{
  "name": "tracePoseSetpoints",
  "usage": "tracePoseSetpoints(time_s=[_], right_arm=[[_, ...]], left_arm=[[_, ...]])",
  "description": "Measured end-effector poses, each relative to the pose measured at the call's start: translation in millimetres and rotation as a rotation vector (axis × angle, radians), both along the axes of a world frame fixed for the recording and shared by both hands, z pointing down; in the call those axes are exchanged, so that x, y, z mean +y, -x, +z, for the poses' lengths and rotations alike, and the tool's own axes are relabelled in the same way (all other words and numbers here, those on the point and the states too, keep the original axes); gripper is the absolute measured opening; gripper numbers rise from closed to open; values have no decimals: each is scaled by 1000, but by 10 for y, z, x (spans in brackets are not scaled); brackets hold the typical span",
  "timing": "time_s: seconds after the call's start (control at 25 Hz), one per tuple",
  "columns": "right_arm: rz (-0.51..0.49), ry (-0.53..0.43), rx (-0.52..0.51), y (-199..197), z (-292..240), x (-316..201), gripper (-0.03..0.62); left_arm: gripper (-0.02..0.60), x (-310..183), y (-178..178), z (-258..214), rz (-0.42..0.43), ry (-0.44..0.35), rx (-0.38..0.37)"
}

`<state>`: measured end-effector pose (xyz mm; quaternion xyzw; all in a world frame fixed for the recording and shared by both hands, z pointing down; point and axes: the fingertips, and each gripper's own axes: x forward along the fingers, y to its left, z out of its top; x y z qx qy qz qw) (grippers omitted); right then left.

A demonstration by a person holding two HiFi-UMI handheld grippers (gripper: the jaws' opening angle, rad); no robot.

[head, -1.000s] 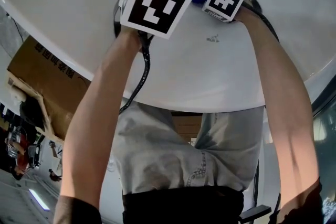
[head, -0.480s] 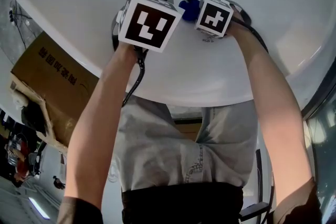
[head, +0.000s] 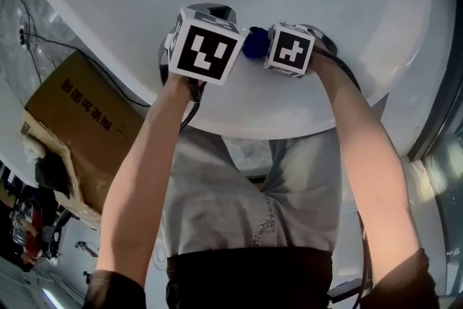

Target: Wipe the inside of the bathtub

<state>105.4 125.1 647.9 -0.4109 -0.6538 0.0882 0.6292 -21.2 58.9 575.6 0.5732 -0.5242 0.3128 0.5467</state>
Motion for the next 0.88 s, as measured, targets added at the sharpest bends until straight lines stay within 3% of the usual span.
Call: tracePoseSetpoints(time_s=[0.2,0.4,0.88], right_arm=[[7,20,3,-65,-250,100,89],[-9,23,-24,-73,-469,163,89],[-23,62,1,-214,-1108,287,89]], left_arm=[[5,82,17,-136,3,36,-16],[5,-38,-23,-242,9,-22,-10],[5,-20,-26,-591,5,-53,9]])
